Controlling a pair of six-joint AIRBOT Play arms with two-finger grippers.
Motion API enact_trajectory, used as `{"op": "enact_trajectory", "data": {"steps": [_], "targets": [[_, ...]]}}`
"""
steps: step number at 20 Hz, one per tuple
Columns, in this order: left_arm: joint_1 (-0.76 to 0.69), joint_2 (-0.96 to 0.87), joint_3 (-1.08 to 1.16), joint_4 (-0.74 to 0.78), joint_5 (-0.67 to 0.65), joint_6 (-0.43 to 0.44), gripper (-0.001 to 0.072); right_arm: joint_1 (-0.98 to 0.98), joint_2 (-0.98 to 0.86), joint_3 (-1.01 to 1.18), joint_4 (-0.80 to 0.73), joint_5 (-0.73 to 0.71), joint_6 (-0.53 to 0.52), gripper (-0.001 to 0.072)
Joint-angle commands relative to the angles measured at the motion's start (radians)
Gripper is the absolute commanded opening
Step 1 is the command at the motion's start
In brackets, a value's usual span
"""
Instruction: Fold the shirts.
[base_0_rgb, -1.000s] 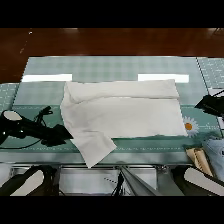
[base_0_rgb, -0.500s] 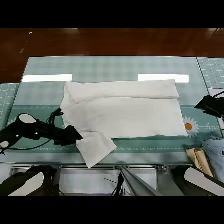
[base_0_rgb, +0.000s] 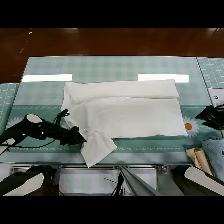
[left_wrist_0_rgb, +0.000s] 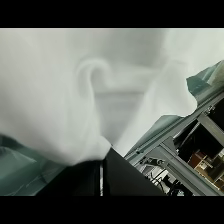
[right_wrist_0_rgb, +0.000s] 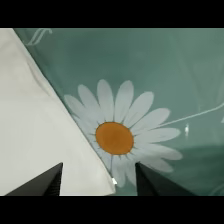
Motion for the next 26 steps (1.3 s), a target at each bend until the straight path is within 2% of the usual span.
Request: {"op": "enact_trajectory", "data": {"steps": [1,5,8,10,13,15,16,18,19,20,24,26], "targets": [[-0.001,-0.003,0.001,-0.006,-0.007,0.016,0.0027,-0.049,-0.007,-0.112,0.113,0.018,-0.070,0.0539],[-0.001,-0.003,0.001,-0.007,-0.007,0.021,0.0028,-0.048,-0.033,-0.151,0.083,0.020,-0.085,0.0539],[-0.001,-0.003,0.002,-0.007,-0.005,0.027,0.0027,0.002,-0.033,-0.151,-0.013,0.015,-0.100,0.0536],[-0.001,-0.003,0.002,-0.007,0.003,0.027,0.0027,0.078,-0.034,-0.151,-0.076,-0.022,-0.065,0.0536],[-0.001,-0.003,0.002,-0.007,0.009,0.027,0.0028,0.182,-0.079,-0.151,-0.069,-0.072,0.024,0.0535],[-0.001,-0.003,0.002,-0.007,0.009,0.027,0.0027,0.242,-0.140,-0.151,-0.046,-0.072,0.039,0.0531],[-0.001,-0.003,0.002,-0.007,0.009,0.027,0.0027,0.267,-0.160,-0.151,-0.020,-0.076,0.036,0.0484],[0.000,-0.003,0.007,-0.006,0.008,0.027,0.0028,0.298,-0.156,-0.141,-0.010,-0.080,0.037,0.0194],[0.000,0.000,0.015,-0.006,0.008,0.028,0.0027,0.300,-0.142,-0.126,-0.010,-0.068,0.035,0.0097],[0.000,0.006,0.034,-0.007,0.008,0.028,0.0027,0.300,-0.117,-0.101,-0.010,-0.049,0.031,0.0041],[0.000,0.082,0.214,-0.008,-0.008,0.027,0.0027,0.298,0.042,0.055,0.006,-0.019,-0.002,0.0034],[0.000,0.110,0.351,-0.007,0.007,0.027,0.0027,0.298,0.078,0.117,0.119,-0.057,-0.006,0.0033]]}}
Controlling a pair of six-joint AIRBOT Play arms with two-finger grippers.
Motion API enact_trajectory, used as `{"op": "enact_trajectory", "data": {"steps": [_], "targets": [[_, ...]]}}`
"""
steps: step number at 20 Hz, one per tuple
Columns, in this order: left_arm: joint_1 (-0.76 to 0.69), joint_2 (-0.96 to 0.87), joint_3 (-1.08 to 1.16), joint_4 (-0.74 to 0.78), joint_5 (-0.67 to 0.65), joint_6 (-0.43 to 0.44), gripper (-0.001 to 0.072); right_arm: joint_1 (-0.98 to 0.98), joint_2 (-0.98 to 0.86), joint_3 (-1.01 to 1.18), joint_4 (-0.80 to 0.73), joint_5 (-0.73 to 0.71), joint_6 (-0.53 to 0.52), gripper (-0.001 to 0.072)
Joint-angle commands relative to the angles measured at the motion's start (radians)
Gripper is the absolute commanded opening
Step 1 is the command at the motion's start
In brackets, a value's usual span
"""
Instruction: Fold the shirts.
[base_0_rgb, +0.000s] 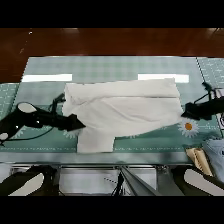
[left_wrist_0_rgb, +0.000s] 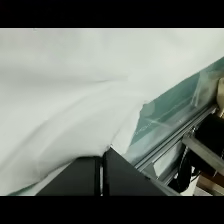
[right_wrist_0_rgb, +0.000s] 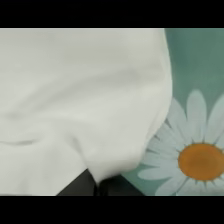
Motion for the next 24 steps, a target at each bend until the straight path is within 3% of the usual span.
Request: {"op": "enact_trajectory", "data": {"steps": [1,7,11,17,23,24], "targets": [[0.001,0.034,0.206,0.000,0.028,-0.001,0.0027,0.014,0.063,0.101,0.185,-0.048,-0.030,0.0032],[0.009,-0.172,0.430,-0.008,0.140,-0.015,0.0027,0.138,-0.076,0.128,0.269,-0.385,-0.048,0.0032],[0.062,-0.371,0.610,-0.061,0.140,-0.016,0.0027,0.150,-0.249,0.257,0.322,-0.506,-0.045,0.0032],[0.090,-0.611,0.785,-0.064,0.120,-0.069,0.0027,0.151,-0.486,0.406,0.421,-0.527,-0.039,0.0033],[0.105,-0.708,0.799,-0.064,0.091,-0.084,0.0030,0.151,-0.558,0.406,0.420,-0.502,-0.043,0.0043],[0.111,-0.709,0.799,-0.064,0.077,-0.083,0.0083,0.150,-0.557,0.406,0.421,-0.492,-0.047,0.0135]]}}
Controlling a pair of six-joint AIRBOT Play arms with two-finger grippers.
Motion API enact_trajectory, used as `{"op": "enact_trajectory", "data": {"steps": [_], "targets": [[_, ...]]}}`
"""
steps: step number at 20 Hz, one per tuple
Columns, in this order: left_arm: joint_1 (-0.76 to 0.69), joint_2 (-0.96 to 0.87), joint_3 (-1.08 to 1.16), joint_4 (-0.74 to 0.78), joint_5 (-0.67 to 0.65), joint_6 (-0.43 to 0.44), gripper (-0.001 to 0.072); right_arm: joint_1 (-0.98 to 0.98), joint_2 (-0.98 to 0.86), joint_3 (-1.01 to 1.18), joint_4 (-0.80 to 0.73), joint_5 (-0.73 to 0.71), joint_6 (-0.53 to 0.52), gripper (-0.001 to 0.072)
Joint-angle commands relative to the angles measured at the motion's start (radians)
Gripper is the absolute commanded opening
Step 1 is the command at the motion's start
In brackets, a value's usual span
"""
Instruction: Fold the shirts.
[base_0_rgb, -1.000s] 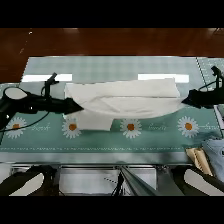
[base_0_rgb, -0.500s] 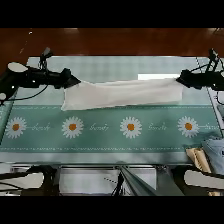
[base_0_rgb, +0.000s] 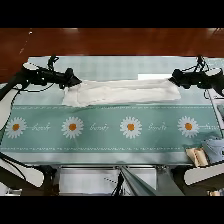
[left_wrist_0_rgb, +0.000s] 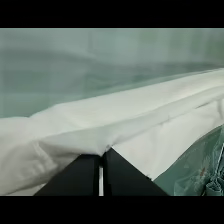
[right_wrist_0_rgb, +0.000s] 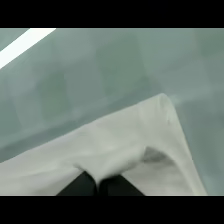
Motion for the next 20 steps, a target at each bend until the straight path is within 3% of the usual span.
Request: {"op": "enact_trajectory", "data": {"steps": [1,2,6,8,9,11,15,20], "targets": [[0.020,-0.031,0.011,0.000,-0.052,-0.005,0.0253,-0.002,-0.021,0.006,0.003,0.038,-0.013,0.0249],[0.036,-0.028,0.011,0.000,-0.087,-0.005,0.0354,-0.010,-0.013,0.006,-0.018,0.064,-0.037,0.0268],[0.115,0.007,0.011,0.000,-0.275,-0.005,0.0354,-0.061,0.089,0.006,-0.357,0.182,-0.035,0.0274],[0.140,0.042,0.011,0.000,-0.315,-0.003,0.0354,-0.092,0.141,0.005,-0.541,0.219,0.056,0.0563],[0.143,0.063,0.011,0.000,-0.314,0.000,0.0354,-0.110,0.155,0.005,-0.597,0.229,0.116,0.0581],[0.137,0.102,0.011,-0.001,-0.307,0.023,0.0354,-0.155,0.148,0.005,-0.499,0.264,0.115,0.0579],[0.101,0.139,0.011,0.000,-0.298,0.049,0.0353,-0.212,0.038,0.005,-0.030,0.305,0.011,0.0598],[0.045,0.172,0.011,-0.021,-0.255,0.049,0.0353,-0.143,-0.090,0.005,0.061,0.274,0.013,0.0610]]}}
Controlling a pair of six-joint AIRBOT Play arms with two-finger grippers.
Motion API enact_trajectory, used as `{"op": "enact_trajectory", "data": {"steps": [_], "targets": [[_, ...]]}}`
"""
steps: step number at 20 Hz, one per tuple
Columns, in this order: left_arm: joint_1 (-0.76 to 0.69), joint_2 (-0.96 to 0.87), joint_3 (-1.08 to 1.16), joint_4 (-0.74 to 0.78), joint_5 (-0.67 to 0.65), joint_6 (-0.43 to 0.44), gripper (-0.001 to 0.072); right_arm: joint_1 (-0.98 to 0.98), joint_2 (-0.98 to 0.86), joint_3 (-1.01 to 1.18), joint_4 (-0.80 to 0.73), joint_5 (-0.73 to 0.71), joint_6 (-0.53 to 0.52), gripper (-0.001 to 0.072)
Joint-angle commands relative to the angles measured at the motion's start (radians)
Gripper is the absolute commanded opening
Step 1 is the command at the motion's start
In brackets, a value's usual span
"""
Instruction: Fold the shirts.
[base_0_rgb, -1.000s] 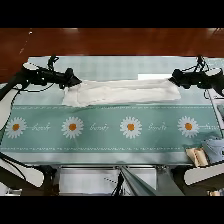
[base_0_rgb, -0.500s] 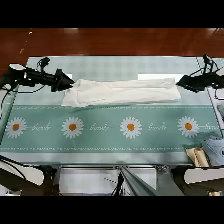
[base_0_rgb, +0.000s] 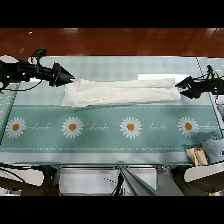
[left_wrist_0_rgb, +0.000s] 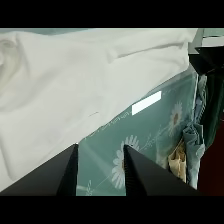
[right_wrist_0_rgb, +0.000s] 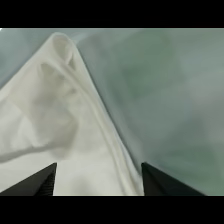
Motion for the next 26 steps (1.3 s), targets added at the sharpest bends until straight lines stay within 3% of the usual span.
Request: {"op": "enact_trajectory", "data": {"steps": [1,4,5,7,8,10,11,12,13,18,22,26], "targets": [[-0.035,0.019,0.001,-0.023,0.018,0.006,0.0353,0.050,-0.085,0.000,0.096,-0.028,-0.007,0.0610],[-0.061,0.020,0.001,-0.024,0.018,0.006,0.0353,0.103,-0.116,0.000,0.266,-0.141,-0.066,0.0606],[-0.068,0.020,0.001,-0.023,0.018,0.006,0.0353,0.117,-0.115,0.000,0.328,-0.180,-0.093,0.0517],[-0.074,0.020,0.001,-0.023,0.018,0.006,0.0353,0.134,-0.111,0.000,0.446,-0.206,-0.108,0.0061],[-0.076,0.020,0.001,-0.024,0.018,0.006,0.0352,0.134,-0.100,0.000,0.483,-0.199,-0.124,0.0035],[-0.087,0.020,0.001,-0.031,0.017,0.005,0.0316,0.134,-0.055,0.000,0.481,-0.148,-0.183,0.0035],[-0.099,0.020,0.001,-0.045,0.017,0.006,0.0258,0.134,-0.022,0.000,0.450,-0.112,-0.194,0.0034],[-0.116,0.020,0.001,-0.057,0.018,0.007,0.0093,0.134,0.019,0.000,0.405,-0.069,-0.194,0.0034],[-0.140,0.019,0.001,-0.069,0.027,0.018,0.0027,0.134,0.069,0.000,0.349,-0.016,-0.192,0.0034],[-0.346,0.017,0.001,-0.071,0.185,0.015,0.0027,0.154,0.389,0.000,0.059,0.183,-0.038,0.0034],[-0.525,-0.011,0.000,-0.072,0.346,-0.038,0.0027,0.231,0.656,0.000,-0.143,0.188,0.118,0.0034],[-0.705,-0.069,0.000,-0.083,0.397,-0.040,0.0027,0.308,0.824,0.000,-0.273,0.191,0.264,0.0034]]}}
